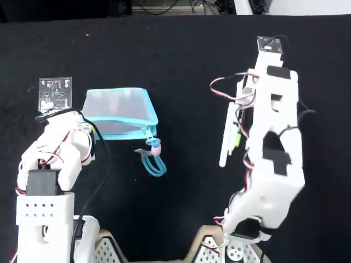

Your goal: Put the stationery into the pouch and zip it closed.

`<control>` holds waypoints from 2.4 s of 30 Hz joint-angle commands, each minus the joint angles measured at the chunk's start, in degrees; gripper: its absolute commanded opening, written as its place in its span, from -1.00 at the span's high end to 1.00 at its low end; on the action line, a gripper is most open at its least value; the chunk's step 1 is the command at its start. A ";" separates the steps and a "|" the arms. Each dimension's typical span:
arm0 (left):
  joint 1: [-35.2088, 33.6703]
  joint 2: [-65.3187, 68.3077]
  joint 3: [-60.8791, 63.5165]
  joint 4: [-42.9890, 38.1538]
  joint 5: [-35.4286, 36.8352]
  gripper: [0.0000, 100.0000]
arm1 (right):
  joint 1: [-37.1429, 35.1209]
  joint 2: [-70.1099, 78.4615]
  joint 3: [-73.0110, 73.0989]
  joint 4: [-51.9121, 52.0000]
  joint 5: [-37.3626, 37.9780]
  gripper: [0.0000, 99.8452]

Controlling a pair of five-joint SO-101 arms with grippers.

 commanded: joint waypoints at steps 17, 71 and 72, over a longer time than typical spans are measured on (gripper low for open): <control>0.66 -0.53 -0.75 -1.32 0.35 0.93 | 0.70 35.74 -54.90 14.86 -0.70 0.76; 0.40 -0.53 0.13 -1.41 0.26 0.93 | -0.62 50.24 -71.60 19.96 0.18 0.76; 0.31 -0.53 0.13 -1.41 0.26 0.93 | -0.62 50.24 -71.60 20.13 0.18 0.84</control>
